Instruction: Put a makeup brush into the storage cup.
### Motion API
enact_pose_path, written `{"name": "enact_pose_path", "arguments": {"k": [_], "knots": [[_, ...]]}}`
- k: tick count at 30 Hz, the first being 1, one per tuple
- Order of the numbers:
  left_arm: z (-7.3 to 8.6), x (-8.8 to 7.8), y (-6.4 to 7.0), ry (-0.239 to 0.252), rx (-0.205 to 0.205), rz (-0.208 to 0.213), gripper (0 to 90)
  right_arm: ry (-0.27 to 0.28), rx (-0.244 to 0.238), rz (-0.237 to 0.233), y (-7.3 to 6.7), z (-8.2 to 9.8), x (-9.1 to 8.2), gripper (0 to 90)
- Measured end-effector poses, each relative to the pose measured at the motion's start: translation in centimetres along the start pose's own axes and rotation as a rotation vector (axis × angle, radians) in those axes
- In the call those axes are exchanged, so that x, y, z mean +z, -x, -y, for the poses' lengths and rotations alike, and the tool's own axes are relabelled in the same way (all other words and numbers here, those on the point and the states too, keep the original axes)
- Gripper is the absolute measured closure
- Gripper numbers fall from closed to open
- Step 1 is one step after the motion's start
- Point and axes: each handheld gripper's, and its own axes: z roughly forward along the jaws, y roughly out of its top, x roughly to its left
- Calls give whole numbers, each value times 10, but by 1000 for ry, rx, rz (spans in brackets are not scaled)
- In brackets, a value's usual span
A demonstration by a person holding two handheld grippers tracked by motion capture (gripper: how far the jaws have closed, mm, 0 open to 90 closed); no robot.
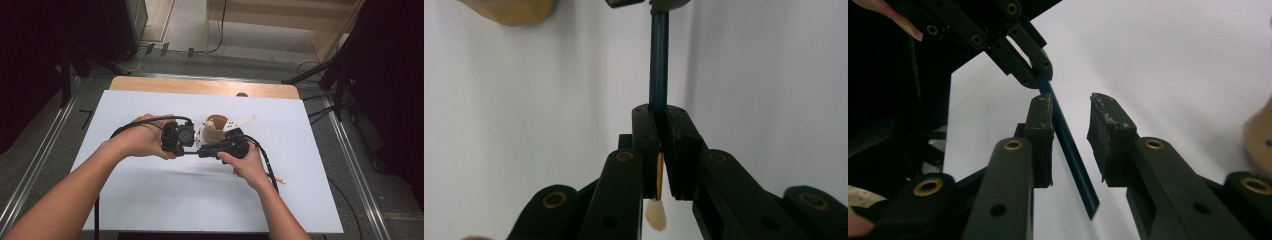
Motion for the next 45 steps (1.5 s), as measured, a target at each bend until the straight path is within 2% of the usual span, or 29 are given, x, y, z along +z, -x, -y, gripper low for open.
{"name": "enact_pose_path", "arguments": {"k": [7,12,18,21,23,25,26,27,29,30,32,33,34,35,37,38,40,41,42,43,45], "knots": [[0,0,1,-2,22,-4,858,-31,13,-47,2,-2,6,793],[1,-1,3,3,36,-14,857,-29,50,-114,4,-2,6,846],[2,0,5,7,47,-23,855,-35,66,-126,4,-2,7,853],[4,1,6,18,41,-22,849,-38,48,-112,3,-2,6,854],[6,0,6,40,22,-32,835,-39,45,-105,2,-3,5,855],[7,0,5,48,15,-33,772,-36,29,-95,2,-3,4,854],[8,0,5,52,12,-39,772,-36,29,-95,2,-3,4,854],[9,-1,4,68,1,-40,712,-32,22,-79,1,-3,3,855],[10,-3,4,87,-14,-49,647,-29,9,-54,-1,-3,2,854],[10,-3,4,87,-14,-49,616,-27,6,-47,-1,-3,1,854],[12,-7,2,128,-51,-58,537,-12,-2,-32,-2,-3,-1,854],[12,-7,2,128,-51,-58,504,-12,-2,-32,-2,-3,-1,854],[13,-9,2,139,-67,-57,504,-6,-5,-23,-3,-3,-2,854],[14,-10,1,148,-80,-60,428,14,-14,-7,-3,-2,-3,854],[17,-11,-1,162,-121,-75,329,30,-22,8,-4,-2,-6,854],[20,-12,-3,173,-155,-93,284,40,-28,20,-4,-1,-7,854],[22,-12,-4,183,-170,-103,181,67,-38,40,-4,0,-9,854],[26,-12,-6,196,-208,-117,136,72,-40,56,-5,1,-11,854],[26,-12,-6,196,-208,-117,111,72,-40,56,-5,1,-11,854],[28,-12,-7,208,-227,-122,111,84,-50,67,-5,1,-12,854],[32,-11,-8,224,-270,-133,46,97,-65,93,-7,2,-15,854]]}}
